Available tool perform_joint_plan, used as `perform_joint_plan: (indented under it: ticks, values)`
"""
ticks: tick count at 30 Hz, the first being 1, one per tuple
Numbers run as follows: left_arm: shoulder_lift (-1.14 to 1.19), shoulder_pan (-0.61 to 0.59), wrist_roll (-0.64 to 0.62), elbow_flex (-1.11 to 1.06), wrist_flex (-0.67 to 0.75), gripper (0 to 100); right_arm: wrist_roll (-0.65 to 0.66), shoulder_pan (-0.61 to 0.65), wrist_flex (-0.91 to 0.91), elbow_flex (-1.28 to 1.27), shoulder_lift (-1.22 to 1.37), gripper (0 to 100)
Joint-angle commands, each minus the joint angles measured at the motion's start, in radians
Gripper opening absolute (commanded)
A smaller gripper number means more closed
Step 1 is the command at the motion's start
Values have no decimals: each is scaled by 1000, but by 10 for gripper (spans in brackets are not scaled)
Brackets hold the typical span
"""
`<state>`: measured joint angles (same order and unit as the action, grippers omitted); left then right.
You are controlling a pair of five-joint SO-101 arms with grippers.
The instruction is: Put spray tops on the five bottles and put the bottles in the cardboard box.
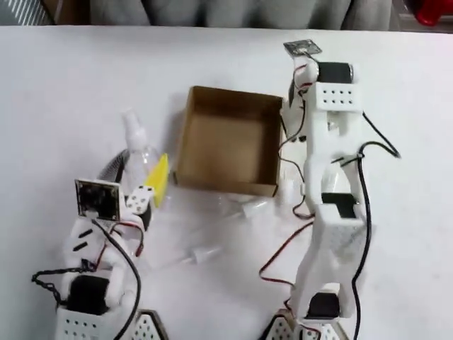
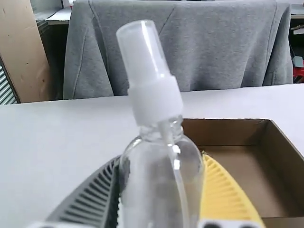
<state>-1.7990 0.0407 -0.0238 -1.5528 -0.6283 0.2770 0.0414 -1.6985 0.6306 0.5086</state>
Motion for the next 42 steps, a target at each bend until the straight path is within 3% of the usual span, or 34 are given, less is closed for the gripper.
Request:
perform_joint_plan:
  ticks: [1,9,22,28,38,42]
  values:
    - [-19,-42,-11,146,-91,20,-12,-19,-27,-83,-157,16]
    - [22,-122,-5,210,-89,20,-2,-19,-27,-356,-360,16]
    - [627,-306,-5,612,-87,20,0,-82,-1,-723,-651,16]
    - [722,-225,-8,651,-86,20,12,-179,13,-907,-743,16]
    - [978,-15,-11,855,-77,20,91,-289,226,-1252,-921,16]
    - [1096,42,-11,907,44,20,83,-294,325,-1361,-978,16]
